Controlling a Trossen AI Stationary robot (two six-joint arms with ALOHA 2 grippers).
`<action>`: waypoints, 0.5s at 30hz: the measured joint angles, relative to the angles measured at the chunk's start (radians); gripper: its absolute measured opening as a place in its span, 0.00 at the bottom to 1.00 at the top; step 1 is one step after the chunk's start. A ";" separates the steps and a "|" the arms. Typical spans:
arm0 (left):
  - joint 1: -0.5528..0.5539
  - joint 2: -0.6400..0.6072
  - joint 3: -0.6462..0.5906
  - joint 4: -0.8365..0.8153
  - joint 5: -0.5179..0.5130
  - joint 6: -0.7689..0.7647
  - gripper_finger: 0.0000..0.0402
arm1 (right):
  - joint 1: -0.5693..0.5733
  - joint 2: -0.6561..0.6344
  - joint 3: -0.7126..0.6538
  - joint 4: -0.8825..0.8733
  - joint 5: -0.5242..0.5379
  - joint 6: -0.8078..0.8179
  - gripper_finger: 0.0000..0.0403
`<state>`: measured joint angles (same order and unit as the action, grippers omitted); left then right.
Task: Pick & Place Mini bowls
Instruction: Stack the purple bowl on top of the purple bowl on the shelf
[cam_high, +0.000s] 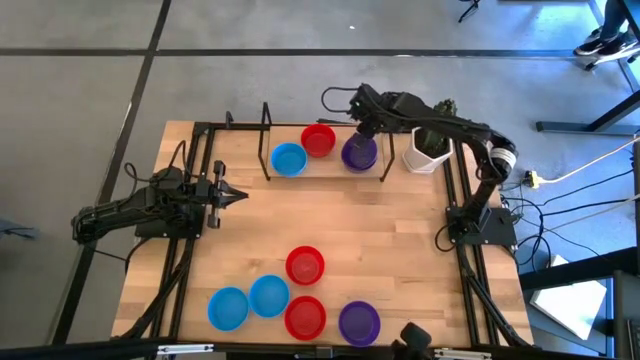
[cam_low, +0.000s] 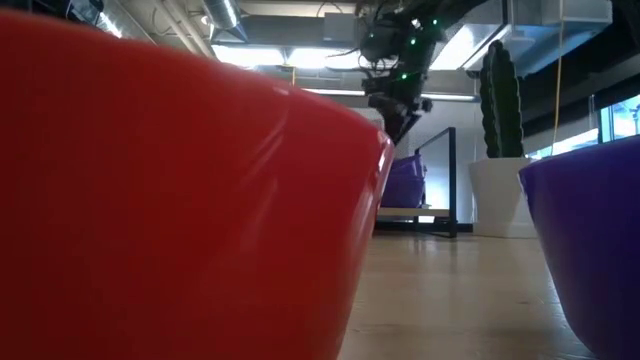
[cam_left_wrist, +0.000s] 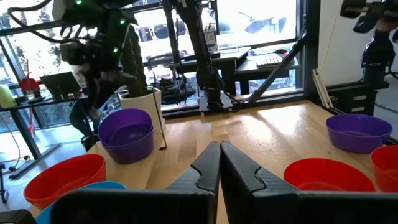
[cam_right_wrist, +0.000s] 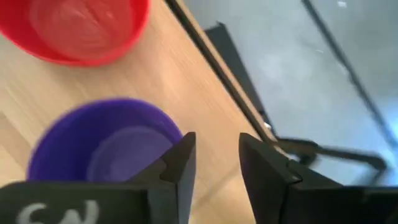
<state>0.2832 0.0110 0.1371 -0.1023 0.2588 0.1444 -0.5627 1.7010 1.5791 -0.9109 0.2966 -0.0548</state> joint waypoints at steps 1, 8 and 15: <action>0.000 0.000 0.000 0.000 0.000 0.000 0.02 | 0.013 -0.008 0.001 -0.020 0.034 0.011 0.29; 0.000 0.000 0.000 0.001 0.000 0.000 0.03 | 0.131 -0.014 -0.012 -0.101 0.206 0.048 0.04; 0.000 0.000 0.000 0.001 0.000 -0.003 0.02 | 0.163 -0.011 -0.074 -0.107 0.252 0.072 0.01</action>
<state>0.2829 0.0109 0.1371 -0.1017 0.2592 0.1410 -0.3999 1.6897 1.5054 -1.0180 0.5488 0.0176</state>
